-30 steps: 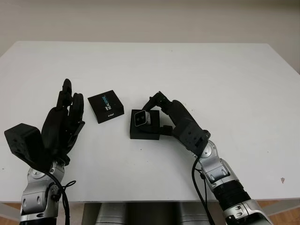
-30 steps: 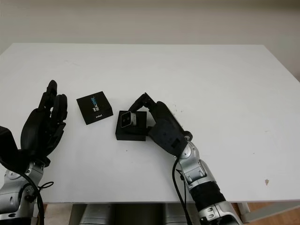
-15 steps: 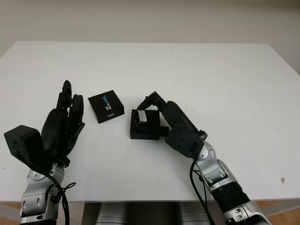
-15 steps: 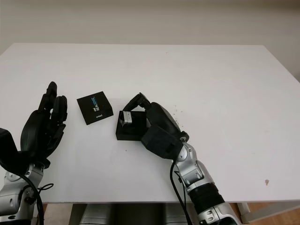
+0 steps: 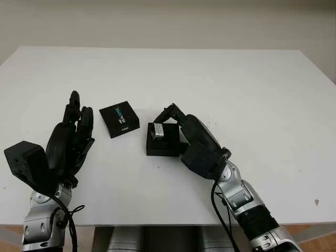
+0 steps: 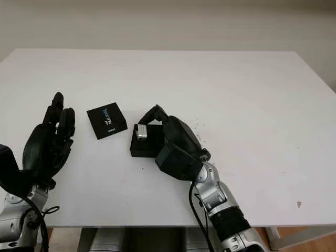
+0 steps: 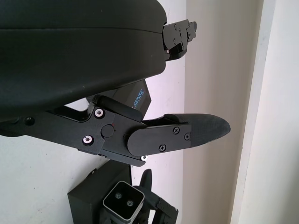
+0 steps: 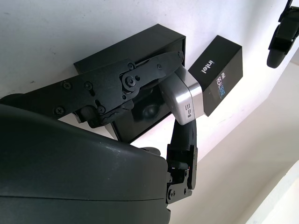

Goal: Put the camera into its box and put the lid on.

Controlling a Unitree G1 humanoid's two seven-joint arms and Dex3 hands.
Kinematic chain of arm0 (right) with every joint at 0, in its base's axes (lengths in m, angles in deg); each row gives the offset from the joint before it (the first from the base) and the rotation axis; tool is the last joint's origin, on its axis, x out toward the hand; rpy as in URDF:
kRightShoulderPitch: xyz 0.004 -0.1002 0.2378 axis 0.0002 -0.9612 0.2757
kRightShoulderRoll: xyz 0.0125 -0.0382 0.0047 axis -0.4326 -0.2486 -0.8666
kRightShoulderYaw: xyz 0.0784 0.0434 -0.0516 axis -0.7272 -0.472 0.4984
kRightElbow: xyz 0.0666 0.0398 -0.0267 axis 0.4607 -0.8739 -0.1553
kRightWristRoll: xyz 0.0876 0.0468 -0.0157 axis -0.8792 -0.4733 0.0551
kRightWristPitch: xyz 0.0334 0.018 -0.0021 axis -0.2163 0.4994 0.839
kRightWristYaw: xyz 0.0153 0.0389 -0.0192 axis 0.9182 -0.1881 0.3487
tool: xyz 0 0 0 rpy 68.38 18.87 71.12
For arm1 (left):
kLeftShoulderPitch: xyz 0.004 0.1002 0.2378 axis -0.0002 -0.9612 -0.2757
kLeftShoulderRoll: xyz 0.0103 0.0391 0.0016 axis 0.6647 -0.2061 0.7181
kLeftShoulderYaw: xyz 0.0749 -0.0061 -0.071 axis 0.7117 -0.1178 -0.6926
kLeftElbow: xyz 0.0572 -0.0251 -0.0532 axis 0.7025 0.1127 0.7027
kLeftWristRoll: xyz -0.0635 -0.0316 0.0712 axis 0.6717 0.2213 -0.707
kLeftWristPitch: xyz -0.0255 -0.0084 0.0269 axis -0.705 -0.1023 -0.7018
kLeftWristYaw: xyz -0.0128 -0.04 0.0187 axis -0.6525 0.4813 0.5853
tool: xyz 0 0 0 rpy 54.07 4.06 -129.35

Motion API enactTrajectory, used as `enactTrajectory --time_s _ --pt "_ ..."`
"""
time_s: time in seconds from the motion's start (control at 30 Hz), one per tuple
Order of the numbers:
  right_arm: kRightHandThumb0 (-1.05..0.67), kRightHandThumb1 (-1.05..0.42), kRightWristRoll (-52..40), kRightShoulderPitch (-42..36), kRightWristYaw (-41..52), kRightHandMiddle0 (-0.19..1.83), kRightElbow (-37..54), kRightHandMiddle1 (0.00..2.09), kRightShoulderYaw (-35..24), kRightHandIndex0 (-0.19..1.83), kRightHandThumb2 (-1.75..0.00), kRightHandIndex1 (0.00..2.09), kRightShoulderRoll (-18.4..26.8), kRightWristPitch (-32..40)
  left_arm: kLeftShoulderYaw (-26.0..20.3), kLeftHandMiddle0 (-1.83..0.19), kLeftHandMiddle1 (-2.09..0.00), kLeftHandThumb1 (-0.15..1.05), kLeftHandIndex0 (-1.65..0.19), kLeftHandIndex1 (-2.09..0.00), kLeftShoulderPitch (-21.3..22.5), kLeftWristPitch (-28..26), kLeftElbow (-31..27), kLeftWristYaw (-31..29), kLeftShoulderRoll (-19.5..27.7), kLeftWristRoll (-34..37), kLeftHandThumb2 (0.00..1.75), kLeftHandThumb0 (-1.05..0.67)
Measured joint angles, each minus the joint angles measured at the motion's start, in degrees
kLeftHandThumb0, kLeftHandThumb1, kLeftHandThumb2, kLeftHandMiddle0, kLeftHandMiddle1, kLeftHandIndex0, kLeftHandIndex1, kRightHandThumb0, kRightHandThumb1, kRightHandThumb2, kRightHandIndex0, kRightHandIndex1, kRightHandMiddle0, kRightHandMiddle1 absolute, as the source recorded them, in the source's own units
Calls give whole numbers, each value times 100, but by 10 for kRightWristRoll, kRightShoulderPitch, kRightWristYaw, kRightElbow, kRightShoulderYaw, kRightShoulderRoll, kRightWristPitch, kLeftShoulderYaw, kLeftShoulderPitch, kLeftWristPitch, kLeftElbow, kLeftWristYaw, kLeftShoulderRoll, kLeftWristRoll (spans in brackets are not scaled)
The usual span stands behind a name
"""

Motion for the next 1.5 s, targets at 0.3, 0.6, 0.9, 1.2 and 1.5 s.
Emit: enactTrajectory --time_s 0.3,0.6,0.9,1.2,1.5 --pt "-34 -92 1 -6 -12 30 17 163 1 34 -5 9 -5 39 -1 19 -1 105 19 0 0 0 0 -2 0 0 50 -66" --pt "-32 -92 -9 -3 -12 30 14 164 -2 35 -5 9 -6 65 -2 19 0 105 19 0 0 0 -1 -4 0 0 50 -67" --pt "-34 -92 -12 5 -14 28 4 160 -2 36 -5 9 -6 84 -2 19 -1 105 19 0 -2 0 -2 -4 0 0 50 -66" --pt "-35 -93 0 5 -22 28 5 154 1 36 -6 8 -5 92 -3 19 0 105 19 0 -6 -1 -9 -4 0 1 50 -66" --pt "-40 -91 25 7 -33 18 9 118 10 30 -5 5 5 89 -4 19 0 105 19 0 -8 -3 -11 -6 1 1 50 -67"
